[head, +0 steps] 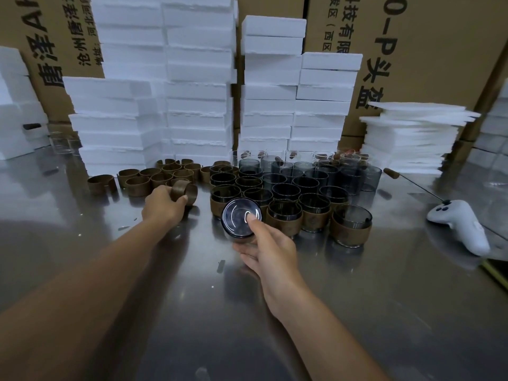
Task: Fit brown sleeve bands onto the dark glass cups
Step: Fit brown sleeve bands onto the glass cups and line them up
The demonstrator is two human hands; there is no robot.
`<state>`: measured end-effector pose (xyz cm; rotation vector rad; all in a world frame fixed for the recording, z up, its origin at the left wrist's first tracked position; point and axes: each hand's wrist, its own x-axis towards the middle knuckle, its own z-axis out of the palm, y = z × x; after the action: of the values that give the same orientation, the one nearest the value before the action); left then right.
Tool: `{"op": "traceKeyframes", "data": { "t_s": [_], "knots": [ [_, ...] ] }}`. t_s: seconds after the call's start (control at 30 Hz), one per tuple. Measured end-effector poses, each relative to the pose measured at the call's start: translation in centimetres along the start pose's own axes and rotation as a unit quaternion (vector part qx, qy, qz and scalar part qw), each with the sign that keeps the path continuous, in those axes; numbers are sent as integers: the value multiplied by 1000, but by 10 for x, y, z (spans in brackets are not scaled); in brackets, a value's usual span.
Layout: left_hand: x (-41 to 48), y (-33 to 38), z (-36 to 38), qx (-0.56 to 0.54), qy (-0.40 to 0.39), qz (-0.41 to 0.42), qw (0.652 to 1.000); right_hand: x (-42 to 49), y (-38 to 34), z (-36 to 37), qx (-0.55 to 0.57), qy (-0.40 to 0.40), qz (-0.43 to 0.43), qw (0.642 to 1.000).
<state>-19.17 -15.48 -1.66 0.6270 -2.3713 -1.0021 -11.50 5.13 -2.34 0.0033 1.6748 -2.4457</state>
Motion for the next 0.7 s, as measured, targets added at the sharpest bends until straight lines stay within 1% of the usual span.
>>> {"op": "traceKeyframes", "data": {
  "t_s": [0.07,0.1,0.17,0.2,0.33,0.43,0.57,0.7],
  "knots": [
    [-7,6,-2,-59,15,24,998,-1,-1,0,1,1,-2,1000],
    [-13,11,-3,-106,14,33,994,-1,-1,0,-2,2,-3,1000],
    [-29,22,-9,-206,-6,61,977,-3,-1,0,-13,3,-9,1000],
    [-38,27,-13,-234,-11,89,968,-3,-2,1,-16,3,-13,1000],
    [-75,40,-28,-258,-18,207,943,-7,-4,2,-22,-3,-28,999],
    [-97,38,-32,-236,-16,268,934,-10,-6,3,-17,-3,-18,1000],
    [-111,32,-34,-219,-33,315,923,-14,-9,2,32,-29,11,999],
    [-118,31,-35,-237,-68,318,915,-16,-10,0,47,-58,22,997]
  ]
}}
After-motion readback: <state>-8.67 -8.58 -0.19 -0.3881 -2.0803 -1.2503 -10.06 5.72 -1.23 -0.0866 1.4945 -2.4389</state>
